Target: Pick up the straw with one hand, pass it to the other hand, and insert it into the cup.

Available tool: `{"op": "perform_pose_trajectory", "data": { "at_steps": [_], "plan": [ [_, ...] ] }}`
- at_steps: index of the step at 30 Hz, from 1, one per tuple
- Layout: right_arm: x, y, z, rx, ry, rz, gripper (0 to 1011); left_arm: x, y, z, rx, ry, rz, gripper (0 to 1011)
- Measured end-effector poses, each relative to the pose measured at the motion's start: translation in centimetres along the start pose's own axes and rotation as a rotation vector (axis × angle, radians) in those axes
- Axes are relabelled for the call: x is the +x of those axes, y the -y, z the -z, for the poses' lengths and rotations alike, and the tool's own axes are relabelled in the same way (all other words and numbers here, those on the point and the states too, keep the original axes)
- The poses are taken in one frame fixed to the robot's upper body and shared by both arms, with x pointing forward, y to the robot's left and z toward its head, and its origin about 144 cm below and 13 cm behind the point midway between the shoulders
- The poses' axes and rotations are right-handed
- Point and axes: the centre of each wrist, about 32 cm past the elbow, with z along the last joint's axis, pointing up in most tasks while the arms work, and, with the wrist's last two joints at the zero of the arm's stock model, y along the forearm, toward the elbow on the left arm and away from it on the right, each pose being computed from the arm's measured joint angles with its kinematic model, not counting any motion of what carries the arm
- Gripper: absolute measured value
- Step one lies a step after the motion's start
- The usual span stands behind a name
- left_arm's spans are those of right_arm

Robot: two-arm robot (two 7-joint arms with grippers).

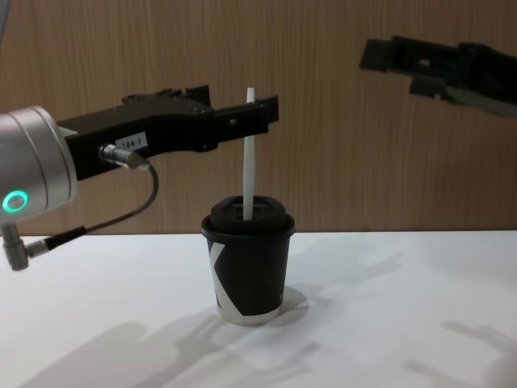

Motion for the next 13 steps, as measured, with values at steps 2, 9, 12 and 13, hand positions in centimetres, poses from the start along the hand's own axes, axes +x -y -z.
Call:
{"op": "perform_pose_trajectory", "data": {
  "at_steps": [2,9,12,13],
  "plan": [
    [-0.1,0.4,0.2,-0.008,-0.005,0.000,1001,-0.4,-0.3,0.1,0.004,-0.003,-0.008,1003],
    [-0.4,1.1,0.5,-0.026,-0.014,-0.001,1001,-1.4,-1.0,0.3,0.011,-0.008,-0.033,1003],
    [-0.5,1.4,0.7,-0.032,-0.017,-0.002,1001,-1.7,-1.2,0.4,0.013,-0.010,-0.041,1003],
    [-0.5,1.4,0.7,-0.033,-0.018,-0.002,1001,-1.8,-1.3,0.4,0.014,-0.011,-0.042,1003]
  ]
}}
